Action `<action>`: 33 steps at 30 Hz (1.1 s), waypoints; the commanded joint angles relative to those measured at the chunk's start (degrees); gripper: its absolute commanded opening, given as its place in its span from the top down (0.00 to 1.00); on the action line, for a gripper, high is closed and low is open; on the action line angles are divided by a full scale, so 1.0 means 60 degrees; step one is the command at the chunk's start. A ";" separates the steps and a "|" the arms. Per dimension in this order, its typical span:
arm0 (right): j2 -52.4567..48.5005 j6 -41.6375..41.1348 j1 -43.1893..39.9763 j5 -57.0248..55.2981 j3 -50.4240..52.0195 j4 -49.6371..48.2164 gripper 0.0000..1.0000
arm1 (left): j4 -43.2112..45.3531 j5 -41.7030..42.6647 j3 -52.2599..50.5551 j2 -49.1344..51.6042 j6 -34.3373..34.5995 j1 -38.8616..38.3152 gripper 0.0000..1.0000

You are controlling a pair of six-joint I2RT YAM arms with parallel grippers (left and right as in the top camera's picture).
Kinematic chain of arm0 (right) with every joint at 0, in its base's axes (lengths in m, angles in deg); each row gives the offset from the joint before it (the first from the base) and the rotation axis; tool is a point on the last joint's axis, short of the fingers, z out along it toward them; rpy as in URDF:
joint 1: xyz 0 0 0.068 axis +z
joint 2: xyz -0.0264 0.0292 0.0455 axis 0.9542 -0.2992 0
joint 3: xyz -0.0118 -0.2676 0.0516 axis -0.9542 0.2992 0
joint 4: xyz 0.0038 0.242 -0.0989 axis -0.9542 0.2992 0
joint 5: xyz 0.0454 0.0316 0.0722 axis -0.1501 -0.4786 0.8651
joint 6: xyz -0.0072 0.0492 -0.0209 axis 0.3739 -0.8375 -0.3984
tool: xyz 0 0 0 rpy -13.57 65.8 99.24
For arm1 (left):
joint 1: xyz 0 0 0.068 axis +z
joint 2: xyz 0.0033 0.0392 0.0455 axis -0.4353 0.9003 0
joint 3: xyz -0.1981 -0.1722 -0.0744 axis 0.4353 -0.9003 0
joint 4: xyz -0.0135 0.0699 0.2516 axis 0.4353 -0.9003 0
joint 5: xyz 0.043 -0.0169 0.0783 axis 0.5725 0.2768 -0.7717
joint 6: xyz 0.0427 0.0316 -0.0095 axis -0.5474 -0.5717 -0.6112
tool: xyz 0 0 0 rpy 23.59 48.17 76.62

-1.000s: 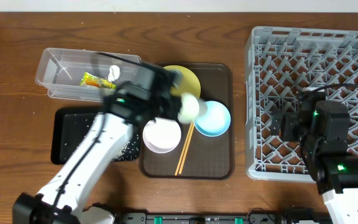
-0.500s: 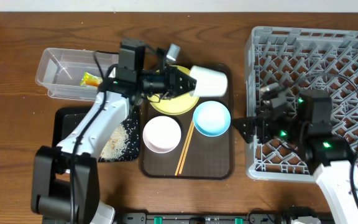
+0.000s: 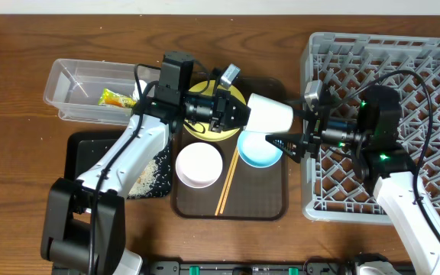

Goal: Sort waste into correct bins and load items into the dishwasher rack
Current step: 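Hand the white cup from the left gripper to the right gripper, then place the white cup into the dish rack with the right gripper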

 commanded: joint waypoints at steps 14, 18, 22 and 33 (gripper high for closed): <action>0.0007 -0.0051 0.0193 0.1137 -0.0131 -0.0834 0.35 | 0.0011 0.0313 0.0091 -0.0047 0.0058 -0.0036 0.94; 0.0007 -0.0058 0.0193 0.0838 -0.0131 -0.0827 0.48 | 0.0011 0.0310 0.0091 -0.0047 0.0051 -0.0036 0.93; 0.0007 -0.0772 0.0186 0.0022 -0.0131 -0.0769 0.53 | 0.0007 0.0288 0.0087 -0.0047 -0.1370 -0.0033 0.53; 0.0007 -0.1486 -0.0732 -0.2692 -0.0138 -0.0168 0.65 | -0.2994 -0.6127 -0.0044 -0.0229 -0.4524 0.0623 0.32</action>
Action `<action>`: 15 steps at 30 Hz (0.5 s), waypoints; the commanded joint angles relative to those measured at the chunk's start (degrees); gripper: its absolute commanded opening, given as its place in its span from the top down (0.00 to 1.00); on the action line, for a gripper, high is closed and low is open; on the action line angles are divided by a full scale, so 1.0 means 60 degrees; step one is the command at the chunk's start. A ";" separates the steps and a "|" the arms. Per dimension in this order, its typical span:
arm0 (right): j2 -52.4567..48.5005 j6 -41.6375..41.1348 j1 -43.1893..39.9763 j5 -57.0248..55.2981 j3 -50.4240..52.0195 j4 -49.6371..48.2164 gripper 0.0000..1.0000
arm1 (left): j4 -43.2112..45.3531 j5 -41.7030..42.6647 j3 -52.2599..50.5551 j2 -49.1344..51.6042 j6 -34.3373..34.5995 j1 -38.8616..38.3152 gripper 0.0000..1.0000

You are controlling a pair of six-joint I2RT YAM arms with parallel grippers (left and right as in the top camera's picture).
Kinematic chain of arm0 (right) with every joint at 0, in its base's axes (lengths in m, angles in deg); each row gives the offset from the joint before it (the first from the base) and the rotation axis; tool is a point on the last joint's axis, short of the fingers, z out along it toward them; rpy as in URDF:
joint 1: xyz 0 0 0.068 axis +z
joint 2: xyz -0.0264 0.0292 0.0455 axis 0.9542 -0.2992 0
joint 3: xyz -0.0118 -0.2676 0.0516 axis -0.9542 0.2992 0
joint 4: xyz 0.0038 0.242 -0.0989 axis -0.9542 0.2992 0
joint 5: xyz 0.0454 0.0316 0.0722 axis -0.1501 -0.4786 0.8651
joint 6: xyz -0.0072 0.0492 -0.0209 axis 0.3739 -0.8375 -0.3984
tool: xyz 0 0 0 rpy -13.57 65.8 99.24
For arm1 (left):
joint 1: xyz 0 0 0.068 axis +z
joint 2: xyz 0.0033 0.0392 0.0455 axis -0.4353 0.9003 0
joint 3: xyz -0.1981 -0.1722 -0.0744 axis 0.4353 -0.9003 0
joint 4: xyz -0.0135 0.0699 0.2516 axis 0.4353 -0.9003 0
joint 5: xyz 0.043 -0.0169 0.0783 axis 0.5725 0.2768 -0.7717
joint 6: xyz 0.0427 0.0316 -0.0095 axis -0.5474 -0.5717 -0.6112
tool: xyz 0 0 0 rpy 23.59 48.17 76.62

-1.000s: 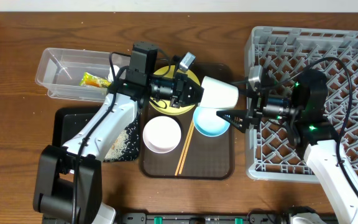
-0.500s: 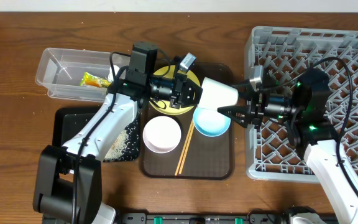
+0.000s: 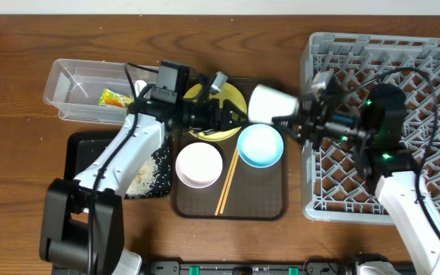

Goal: Sort waste into correct bins and load items into the dishwasher rack
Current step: 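Place the white cup into the dish rack with the right gripper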

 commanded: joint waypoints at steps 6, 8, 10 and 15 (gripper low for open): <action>0.0040 -0.0273 -0.1402 -0.1909 -0.0659 0.1344 0.76 | -0.0696 -0.3085 -0.0040 -0.1198 -0.1206 0.1235 0.31; 0.0040 -0.0273 -0.1730 -0.2055 -0.1129 0.2135 0.79 | -0.1158 -0.3457 -0.0040 -0.1628 -0.1239 0.1588 0.31; 0.0040 -0.0270 -0.1993 -0.2499 -0.1730 0.3220 0.81 | -0.1738 -0.3825 -0.0040 -0.2069 -0.1435 0.1931 0.31; 0.0040 -0.0270 -0.2397 -0.5978 -0.3435 0.6961 0.81 | -0.3406 -0.5625 -0.0040 -0.3067 -0.1814 0.2532 0.31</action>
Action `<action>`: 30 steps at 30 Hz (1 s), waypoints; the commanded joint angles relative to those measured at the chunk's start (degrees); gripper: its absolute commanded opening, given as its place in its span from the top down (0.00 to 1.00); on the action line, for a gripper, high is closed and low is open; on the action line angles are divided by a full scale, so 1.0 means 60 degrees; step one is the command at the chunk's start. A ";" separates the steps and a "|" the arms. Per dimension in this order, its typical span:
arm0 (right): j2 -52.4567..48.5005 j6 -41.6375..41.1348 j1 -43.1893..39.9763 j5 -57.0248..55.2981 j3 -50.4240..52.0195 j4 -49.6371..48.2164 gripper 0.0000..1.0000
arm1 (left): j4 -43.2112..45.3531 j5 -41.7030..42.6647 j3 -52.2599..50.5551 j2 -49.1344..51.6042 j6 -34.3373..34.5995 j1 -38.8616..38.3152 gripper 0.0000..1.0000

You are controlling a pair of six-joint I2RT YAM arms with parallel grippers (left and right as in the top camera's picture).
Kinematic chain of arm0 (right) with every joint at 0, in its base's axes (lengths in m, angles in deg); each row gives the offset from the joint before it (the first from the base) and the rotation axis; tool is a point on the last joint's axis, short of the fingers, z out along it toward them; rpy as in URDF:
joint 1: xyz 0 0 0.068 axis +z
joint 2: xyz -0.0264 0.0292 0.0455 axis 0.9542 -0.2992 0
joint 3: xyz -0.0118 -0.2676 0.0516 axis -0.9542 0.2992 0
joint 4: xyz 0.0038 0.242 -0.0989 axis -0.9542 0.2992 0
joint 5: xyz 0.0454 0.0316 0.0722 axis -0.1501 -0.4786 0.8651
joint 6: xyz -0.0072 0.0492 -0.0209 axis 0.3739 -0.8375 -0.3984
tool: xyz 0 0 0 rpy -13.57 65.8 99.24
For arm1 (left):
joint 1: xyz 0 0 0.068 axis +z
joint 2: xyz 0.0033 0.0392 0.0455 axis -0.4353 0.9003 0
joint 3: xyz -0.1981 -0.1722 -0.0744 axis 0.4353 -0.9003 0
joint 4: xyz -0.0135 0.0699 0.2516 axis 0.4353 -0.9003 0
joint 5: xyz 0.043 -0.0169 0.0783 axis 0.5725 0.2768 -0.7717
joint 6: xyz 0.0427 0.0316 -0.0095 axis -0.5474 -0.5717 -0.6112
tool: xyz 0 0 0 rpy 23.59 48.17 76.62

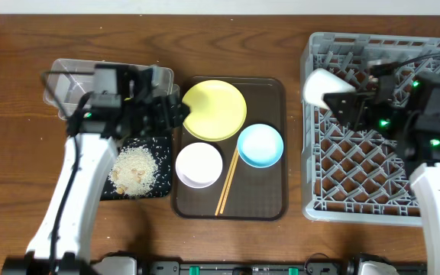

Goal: Sort waste into correct bins and load items into the dishwasher rack
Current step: 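Place the white cup into the dish rack with the right gripper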

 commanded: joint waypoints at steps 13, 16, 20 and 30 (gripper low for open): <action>0.0004 -0.0732 -0.1344 -0.8637 -0.1698 0.5741 0.74 | -0.1661 -0.2783 -0.0044 -0.1038 -0.0470 0.0550 0.23; 0.0004 -0.0750 -0.1603 -0.8626 -0.1497 0.5883 0.74 | -0.1665 -0.2783 -0.0044 -0.1038 -0.0470 0.0550 0.23; -0.0007 -0.0874 -0.1723 -0.8338 -0.1027 0.5799 0.74 | -0.1665 -0.2779 -0.0044 -0.1038 -0.0470 0.0550 0.23; -0.0069 -0.1224 -0.1738 -0.8062 0.0845 0.4743 0.71 | -0.1672 -0.2779 -0.0044 -0.1038 -0.0470 0.0550 0.23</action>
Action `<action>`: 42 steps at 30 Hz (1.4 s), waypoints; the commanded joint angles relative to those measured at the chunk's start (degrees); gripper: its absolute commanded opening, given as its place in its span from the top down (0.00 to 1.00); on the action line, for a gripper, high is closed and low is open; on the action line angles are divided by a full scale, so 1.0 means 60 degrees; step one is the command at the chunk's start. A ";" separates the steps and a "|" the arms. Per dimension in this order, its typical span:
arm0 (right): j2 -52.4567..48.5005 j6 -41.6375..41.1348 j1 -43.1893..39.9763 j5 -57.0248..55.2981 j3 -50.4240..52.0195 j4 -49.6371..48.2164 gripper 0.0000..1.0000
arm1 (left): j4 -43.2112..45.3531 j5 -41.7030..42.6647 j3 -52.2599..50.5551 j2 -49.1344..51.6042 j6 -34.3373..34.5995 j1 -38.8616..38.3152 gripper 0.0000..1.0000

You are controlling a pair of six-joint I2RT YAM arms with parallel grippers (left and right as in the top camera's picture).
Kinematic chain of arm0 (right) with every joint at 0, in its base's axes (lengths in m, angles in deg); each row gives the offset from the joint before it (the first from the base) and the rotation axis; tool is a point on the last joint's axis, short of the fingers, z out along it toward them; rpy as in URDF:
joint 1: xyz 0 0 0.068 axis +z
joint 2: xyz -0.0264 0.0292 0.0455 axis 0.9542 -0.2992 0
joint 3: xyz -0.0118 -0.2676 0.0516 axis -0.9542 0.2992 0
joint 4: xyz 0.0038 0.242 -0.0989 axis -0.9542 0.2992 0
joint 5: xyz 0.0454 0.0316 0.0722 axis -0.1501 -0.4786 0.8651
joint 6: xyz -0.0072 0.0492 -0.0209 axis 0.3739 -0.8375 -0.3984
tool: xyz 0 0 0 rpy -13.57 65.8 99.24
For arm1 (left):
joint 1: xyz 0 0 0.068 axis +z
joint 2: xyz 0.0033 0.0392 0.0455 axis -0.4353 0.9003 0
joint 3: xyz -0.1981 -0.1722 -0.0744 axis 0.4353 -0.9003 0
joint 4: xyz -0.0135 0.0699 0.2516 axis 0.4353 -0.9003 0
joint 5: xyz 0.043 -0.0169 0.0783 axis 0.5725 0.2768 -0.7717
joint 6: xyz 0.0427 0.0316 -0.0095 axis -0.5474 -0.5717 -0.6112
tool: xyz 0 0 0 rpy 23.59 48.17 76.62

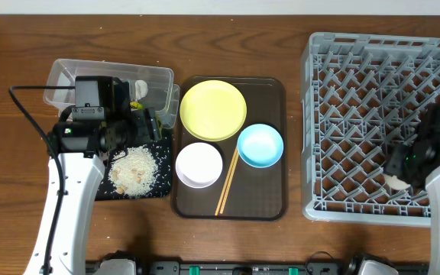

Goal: Sort waste into correct bins and load items into the dishwasher rack
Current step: 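Place the white cup into the dish rack with the right gripper, then grasp the blue bowl with the right gripper and lift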

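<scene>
A white cup sits low in the near right corner of the grey dishwasher rack, partly hidden under my right gripper, which looks shut on it. My left gripper hovers over the far edge of the black bin holding a heap of rice; its fingers look open and hold nothing. On the brown tray lie a yellow plate, a blue bowl, a white bowl and chopsticks.
A clear plastic bin stands behind the black bin at the far left, with a small wrapper half hidden behind the left arm. The rack's upright tines fill the right side of the table.
My right gripper has carried the white cup from the rack's far left corner down to its near right corner. The left arm has drawn back a little toward the left, over the black bin.
Both grippers met over the tray, the left one holding the white cup out toward the right one. Then the right gripper had the cup and the left had let go. The left gripper was then back by the bins, and the cup went over the rack and now into it.
</scene>
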 commanded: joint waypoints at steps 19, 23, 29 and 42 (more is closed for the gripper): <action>0.0055 0.0178 -0.0062 0.2295 -0.1002 -0.1246 0.02 | -0.0335 -0.0091 -0.0044 -0.0047 -0.0087 0.0044 0.12; 0.0095 0.0565 0.0372 0.5373 -0.1679 -0.2084 0.10 | -0.0597 -0.0095 -0.0047 -0.0047 -0.0087 0.0044 0.12; -0.0058 0.0710 0.2353 0.6215 -0.1687 -0.3293 0.13 | -0.1060 -0.0346 -0.0106 -0.0044 -0.0051 0.0044 0.12; -0.2634 0.1126 0.6237 0.2834 -0.1687 -0.3789 0.30 | -0.1800 -0.1723 -0.0164 -0.0044 0.0827 0.0044 0.12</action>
